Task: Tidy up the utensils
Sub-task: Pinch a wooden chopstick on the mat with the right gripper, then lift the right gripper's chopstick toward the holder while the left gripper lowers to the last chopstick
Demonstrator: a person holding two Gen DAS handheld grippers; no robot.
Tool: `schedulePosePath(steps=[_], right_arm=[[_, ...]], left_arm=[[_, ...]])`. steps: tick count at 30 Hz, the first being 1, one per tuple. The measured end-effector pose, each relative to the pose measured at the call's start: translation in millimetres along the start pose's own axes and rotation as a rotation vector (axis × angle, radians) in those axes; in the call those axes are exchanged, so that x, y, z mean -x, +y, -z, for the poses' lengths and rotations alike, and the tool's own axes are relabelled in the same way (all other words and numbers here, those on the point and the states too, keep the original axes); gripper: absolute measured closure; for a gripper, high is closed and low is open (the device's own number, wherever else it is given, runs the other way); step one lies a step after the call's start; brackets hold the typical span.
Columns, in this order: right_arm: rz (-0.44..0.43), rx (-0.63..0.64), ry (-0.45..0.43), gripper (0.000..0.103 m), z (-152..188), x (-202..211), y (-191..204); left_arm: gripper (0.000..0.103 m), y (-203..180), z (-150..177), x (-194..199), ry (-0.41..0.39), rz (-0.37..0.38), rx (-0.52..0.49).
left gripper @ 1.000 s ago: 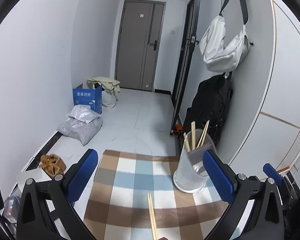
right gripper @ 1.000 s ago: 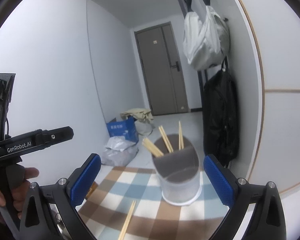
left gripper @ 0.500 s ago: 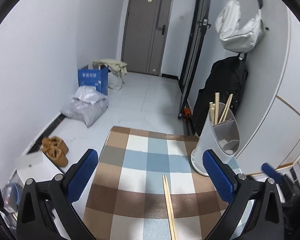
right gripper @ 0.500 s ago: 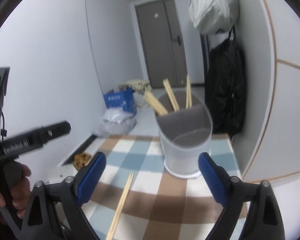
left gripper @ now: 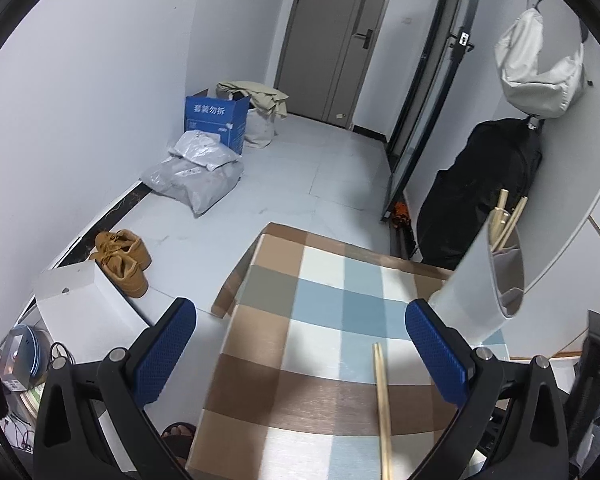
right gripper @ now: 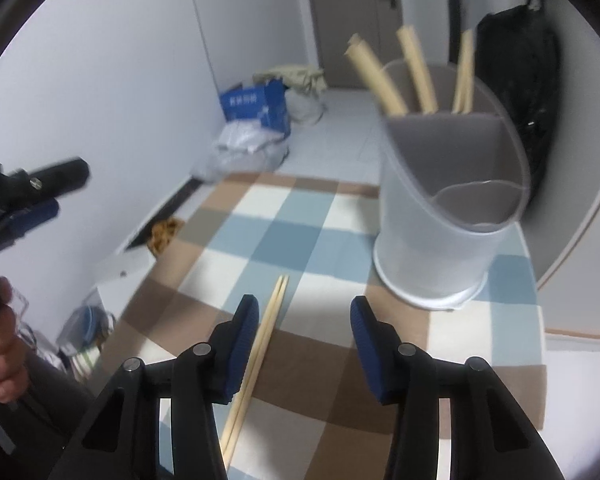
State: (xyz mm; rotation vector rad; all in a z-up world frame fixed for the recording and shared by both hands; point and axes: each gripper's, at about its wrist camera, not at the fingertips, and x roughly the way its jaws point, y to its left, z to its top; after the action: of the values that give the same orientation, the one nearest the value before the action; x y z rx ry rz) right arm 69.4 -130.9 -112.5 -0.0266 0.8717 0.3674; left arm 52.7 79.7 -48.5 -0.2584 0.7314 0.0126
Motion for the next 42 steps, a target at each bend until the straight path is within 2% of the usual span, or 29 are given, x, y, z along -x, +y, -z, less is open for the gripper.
schedulePosePath(steps=[2, 6, 8, 14, 21, 29, 33, 37, 42], right_arm=[[0.001, 0.012, 0.03, 0.065, -2.4, -12.3, 3.4], [-0.007, 0.036, 0.138, 0.073, -6.0, -48.4, 11.8], [0.001, 0.04, 0.192, 0.084, -5.3, -65.0, 14.6], [0.001, 0.036, 0.26, 0.089, -5.3, -88.1, 19.8], [0.082, 0.076, 0.28, 0.089, -16.7, -95.8, 28.7], [0.135, 0.128, 0.335, 0.089, -23.8, -106.3, 41.3], [0.141, 0.119, 0.33, 0.089, -28.0, -112.5, 41.6], [0.12, 0.08, 0.321, 0.099, -32.1, -116.3, 40.3], [0.1, 0.052, 0.275, 0.1, -32.7, -104.7, 39.4]], left_arm=[[0.001, 5.1, -0.9, -0.9, 0.004, -0.004, 0.012], [0.001, 18.3, -4.5, -3.1, 0.018, -0.005, 0.054], [0.001, 24.5, -5.7, -3.6, 0.024, -0.001, 0.08], [0.001, 39.0, -7.4, -4.9, 0.047, 0.013, 0.137], [0.001, 45.8, -8.9, -6.5, 0.066, 0.023, 0.164], [0.001, 53.3, -10.9, -3.3, 0.069, 0.028, 0.191], [0.001, 59.2, -11.3, -3.5, 0.073, 0.029, 0.209], [0.001, 60.9, -11.1, -4.8, 0.078, 0.016, 0.206], [0.001, 61.3, -8.4, -11.5, 0.106, 0.003, 0.195]])
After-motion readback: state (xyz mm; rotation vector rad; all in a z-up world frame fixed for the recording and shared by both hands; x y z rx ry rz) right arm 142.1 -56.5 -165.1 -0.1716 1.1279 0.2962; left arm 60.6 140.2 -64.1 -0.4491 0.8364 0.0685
